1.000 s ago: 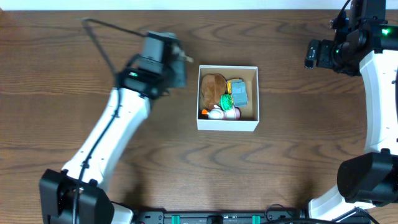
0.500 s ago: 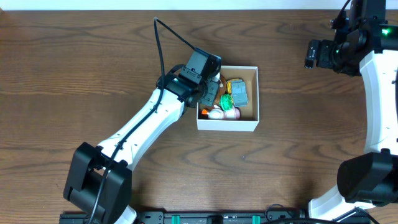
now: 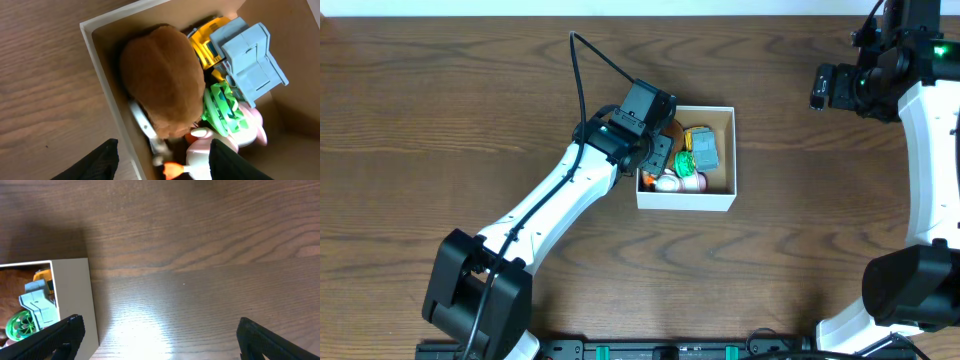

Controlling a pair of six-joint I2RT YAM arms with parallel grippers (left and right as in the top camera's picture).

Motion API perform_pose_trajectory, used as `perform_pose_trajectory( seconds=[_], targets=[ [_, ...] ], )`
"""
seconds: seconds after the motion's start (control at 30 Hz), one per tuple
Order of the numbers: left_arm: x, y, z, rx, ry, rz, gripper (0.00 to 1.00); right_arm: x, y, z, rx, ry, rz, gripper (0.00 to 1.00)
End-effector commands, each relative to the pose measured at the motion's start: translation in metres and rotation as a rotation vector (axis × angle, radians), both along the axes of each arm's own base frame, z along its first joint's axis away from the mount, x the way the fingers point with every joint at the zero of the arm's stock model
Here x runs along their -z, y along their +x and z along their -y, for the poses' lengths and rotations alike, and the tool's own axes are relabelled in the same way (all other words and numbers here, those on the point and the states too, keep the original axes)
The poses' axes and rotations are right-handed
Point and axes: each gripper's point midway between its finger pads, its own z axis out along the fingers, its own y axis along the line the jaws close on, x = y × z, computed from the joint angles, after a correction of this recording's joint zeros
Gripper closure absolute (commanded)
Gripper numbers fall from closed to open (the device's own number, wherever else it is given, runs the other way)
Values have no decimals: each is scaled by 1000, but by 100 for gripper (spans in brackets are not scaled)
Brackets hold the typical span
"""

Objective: Pack container

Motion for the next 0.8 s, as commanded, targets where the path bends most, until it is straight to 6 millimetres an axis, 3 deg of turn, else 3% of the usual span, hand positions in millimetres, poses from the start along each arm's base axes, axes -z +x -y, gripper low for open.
perform_pose_trajectory(
  seconds=[0.0, 0.2, 0.3, 0.47, 0.6, 0.7, 0.77],
  targets=[
    [-6, 1, 2, 9, -10, 12, 41, -4, 1, 0, 4, 0, 10, 1],
    [-6, 2, 2, 8, -10, 12, 39, -4, 1, 0, 4, 1, 10, 1],
    [-7, 1, 2, 8, -10, 13, 28, -4, 1, 0, 3, 1, 9, 1],
    [-23, 8, -9, -22, -31, 46, 23, -4, 1, 3, 9, -13, 9, 1],
    [-44, 21, -39, -136, -75, 78, 16, -7, 6, 23, 51, -111, 32, 1],
    [-57, 34, -72, -265, -114, 94, 3, -11, 15, 19, 13, -112, 71, 1],
    [-62, 42, -97, -350, -134, 101, 2, -15, 23, 12, -4, -115, 103, 1]
  ],
)
